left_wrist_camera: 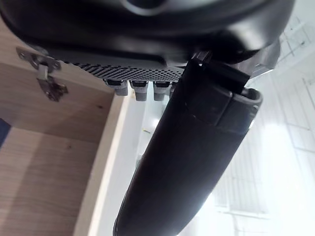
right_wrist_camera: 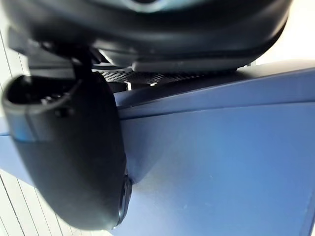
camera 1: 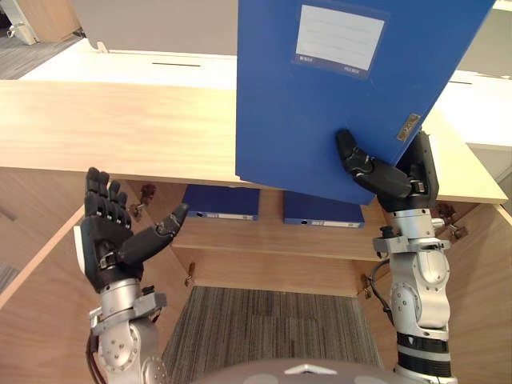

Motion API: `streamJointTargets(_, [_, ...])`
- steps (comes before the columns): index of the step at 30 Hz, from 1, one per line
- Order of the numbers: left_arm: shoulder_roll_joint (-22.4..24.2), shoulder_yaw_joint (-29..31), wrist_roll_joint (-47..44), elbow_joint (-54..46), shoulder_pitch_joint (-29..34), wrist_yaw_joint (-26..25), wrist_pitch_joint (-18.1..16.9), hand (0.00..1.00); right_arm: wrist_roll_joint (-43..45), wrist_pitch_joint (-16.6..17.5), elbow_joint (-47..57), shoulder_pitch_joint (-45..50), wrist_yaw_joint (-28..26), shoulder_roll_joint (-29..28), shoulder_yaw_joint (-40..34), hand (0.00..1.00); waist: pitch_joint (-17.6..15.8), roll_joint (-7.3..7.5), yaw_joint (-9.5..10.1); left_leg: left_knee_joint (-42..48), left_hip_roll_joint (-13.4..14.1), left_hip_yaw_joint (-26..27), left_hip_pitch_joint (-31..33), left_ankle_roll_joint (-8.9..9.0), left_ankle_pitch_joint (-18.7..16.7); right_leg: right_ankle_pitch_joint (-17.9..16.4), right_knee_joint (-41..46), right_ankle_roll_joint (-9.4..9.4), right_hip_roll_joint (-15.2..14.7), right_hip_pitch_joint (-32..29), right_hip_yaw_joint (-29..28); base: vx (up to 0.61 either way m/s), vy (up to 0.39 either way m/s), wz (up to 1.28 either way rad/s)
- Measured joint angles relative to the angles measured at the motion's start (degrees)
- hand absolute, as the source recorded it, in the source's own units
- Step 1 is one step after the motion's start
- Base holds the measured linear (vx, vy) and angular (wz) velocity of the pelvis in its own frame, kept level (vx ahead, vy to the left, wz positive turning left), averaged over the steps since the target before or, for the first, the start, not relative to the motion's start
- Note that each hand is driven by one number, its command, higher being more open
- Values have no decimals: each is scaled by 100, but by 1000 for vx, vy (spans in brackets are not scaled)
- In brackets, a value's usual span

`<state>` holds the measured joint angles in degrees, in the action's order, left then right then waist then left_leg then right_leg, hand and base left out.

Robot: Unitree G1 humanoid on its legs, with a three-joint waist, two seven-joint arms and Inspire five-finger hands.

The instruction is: Walk over to the cabinet, pick up the folder, carry it to the office cabinet, place the folder inside the office cabinet, then close the office cabinet door

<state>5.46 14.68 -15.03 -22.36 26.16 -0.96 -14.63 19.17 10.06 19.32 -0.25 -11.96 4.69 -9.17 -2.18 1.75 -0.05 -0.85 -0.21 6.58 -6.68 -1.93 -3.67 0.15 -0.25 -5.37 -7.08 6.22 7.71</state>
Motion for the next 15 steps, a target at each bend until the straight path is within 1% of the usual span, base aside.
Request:
streamJointTargets(2, [0, 2, 31, 318, 2, -51, 25, 100, 1, 0, 0, 0, 0, 0, 2, 0, -1, 9, 3, -2, -20, -23, 6, -3, 3, -36, 1, -6, -24, 6, 20, 12, -11, 6])
streamJointTargets(7, [-1, -35, 684, 1262, 36, -161, 144, 100, 37, 0, 2, 0, 6, 17, 32, 0, -7, 18, 6, -3, -16, -64, 33, -2, 4, -46, 0, -9, -20, -3, 51, 14, -16, 4])
streamJointTargets(10, [-5, -53, 925, 1714, 39, -184, 188, 100, 112, 1, 18, 0, 24, 18, 141, 0, -8, 20, 5, -2, -16, -70, 48, -2, 4, -46, -1, -9, -20, -15, 53, 0, 0, 0])
streamJointTargets(13, [-22, -58, 1009, 2570, -5, -208, 256, 100, 120, 1, 93, 3, 25, 18, 368, 0, -8, 20, 5, -2, -16, -68, 51, -2, 3, -46, -9, -9, -20, -18, 50, 0, 0, 0])
streamJointTargets(15, [-58, -48, 1007, 3328, -30, -214, 445, 100, 122, 2, 181, 11, 2, 21, 616, 0, -13, 34, 4, -1, -14, -55, 53, 3, 0, -46, -30, -9, -18, -18, 40, 3, -5, -2])
